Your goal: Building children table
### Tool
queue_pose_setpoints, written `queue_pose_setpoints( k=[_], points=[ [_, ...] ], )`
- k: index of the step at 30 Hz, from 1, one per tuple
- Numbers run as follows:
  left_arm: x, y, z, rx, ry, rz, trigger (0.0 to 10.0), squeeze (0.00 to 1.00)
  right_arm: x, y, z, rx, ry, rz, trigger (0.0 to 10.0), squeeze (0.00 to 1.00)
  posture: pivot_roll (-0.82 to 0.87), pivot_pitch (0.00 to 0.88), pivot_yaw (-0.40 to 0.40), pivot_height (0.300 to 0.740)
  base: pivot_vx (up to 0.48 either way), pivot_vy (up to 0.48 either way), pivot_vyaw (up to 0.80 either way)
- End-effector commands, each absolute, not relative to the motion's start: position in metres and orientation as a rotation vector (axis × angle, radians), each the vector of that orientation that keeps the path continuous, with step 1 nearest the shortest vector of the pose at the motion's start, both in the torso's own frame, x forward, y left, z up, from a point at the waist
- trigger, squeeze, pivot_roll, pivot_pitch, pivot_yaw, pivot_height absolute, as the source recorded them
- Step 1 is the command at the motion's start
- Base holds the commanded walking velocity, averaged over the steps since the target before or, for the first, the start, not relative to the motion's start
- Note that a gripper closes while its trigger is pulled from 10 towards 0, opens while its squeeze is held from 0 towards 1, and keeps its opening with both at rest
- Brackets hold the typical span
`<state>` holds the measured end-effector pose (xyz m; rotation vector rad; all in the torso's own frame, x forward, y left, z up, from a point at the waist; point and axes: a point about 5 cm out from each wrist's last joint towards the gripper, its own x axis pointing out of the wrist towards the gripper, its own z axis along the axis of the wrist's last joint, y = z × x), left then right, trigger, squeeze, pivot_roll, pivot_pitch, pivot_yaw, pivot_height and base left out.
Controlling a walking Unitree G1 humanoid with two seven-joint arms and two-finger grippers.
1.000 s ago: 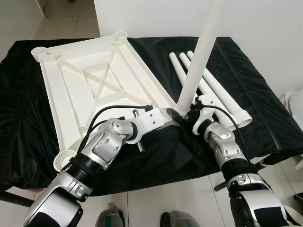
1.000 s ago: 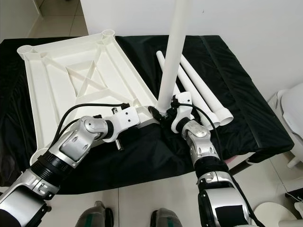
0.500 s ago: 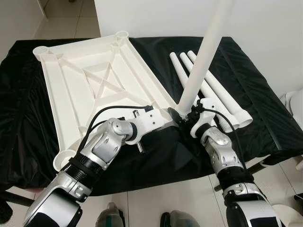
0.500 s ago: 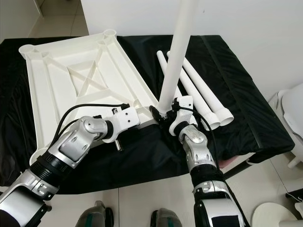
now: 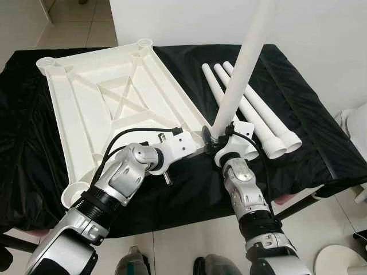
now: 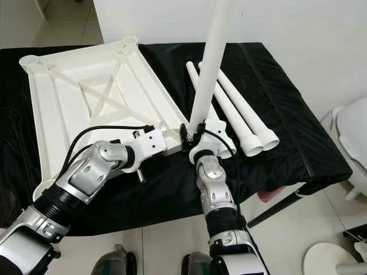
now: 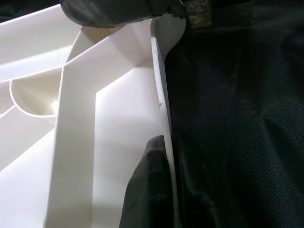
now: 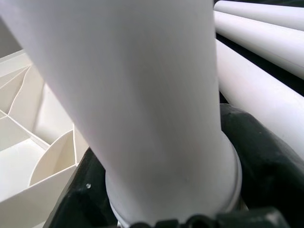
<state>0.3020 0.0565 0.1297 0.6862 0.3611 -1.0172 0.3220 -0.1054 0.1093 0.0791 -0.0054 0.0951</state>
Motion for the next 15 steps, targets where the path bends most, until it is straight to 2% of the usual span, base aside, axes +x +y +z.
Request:
queue_pose_setpoints(
  k=[1, 3, 4, 6, 7, 10, 11, 12, 15],
  points=[
    [0.299, 0.053, 0.127, 0.711, 0.35, -1.001, 10.0, 0.0, 0.321, -0.102, 0.114, 0.137, -0.012, 0.078, 0.0, 0.0, -0.06, 0.0, -0.006, 0.74, 0.0, 0.0, 0.0],
    [0.299, 0.053, 0.126, 0.711, 0.35, -1.002, 10.0, 0.0, 0.321, -0.104, 0.116, 0.136, -0.009, 0.076, 0.2, 0.0, -0.06, 0.0, -0.007, 0.74, 0.0, 0.0, 0.0],
    [0.3, 0.053, 0.127, 0.711, 0.349, -1.001, 10.0, 0.0, 0.321, -0.105, 0.116, 0.128, -0.009, 0.079, 7.4, 0.0, -0.06, 0.0, -0.007, 0.74, 0.0, 0.0, 0.0],
    [0.3, 0.053, 0.127, 0.711, 0.348, -1.0, 10.0, 0.0, 0.322, -0.105, 0.117, 0.123, -0.008, 0.08, 7.4, 0.0, -0.06, 0.0, -0.007, 0.74, 0.0, 0.0, 0.0],
    [0.301, 0.053, 0.128, 0.71, 0.347, -0.998, 10.0, 0.0, 0.323, -0.105, 0.119, 0.114, -0.015, 0.105, 10.0, 0.0, -0.06, 0.0, -0.008, 0.74, 0.0, 0.0, 0.0],
    [0.301, 0.052, 0.128, 0.709, 0.345, -0.997, 10.0, 0.0, 0.324, -0.103, 0.123, 0.125, -0.024, 0.19, 10.0, 0.0, -0.06, 0.0, -0.006, 0.74, 0.0, 0.0, 0.0],
    [0.301, 0.052, 0.128, 0.709, 0.345, -0.997, 10.0, 0.0, 0.325, -0.105, 0.124, 0.114, -0.032, 0.211, 10.0, 0.65, -0.06, 0.0, -0.006, 0.74, 0.0, 0.0, 0.0],
    [0.301, 0.052, 0.128, 0.709, 0.344, -0.998, 10.0, 0.0, 0.325, -0.106, 0.125, 0.111, -0.037, 0.227, 10.0, 1.0, -0.06, 0.0, -0.006, 0.74, 0.0, 0.0, 0.0],
    [0.301, 0.051, 0.128, 0.709, 0.342, -1.0, 10.0, 0.0, 0.326, -0.113, 0.129, 0.093, -0.054, 0.296, 10.0, 1.0, -0.06, 0.0, -0.006, 0.74, 0.0, 0.0, 0.0]
  ],
)
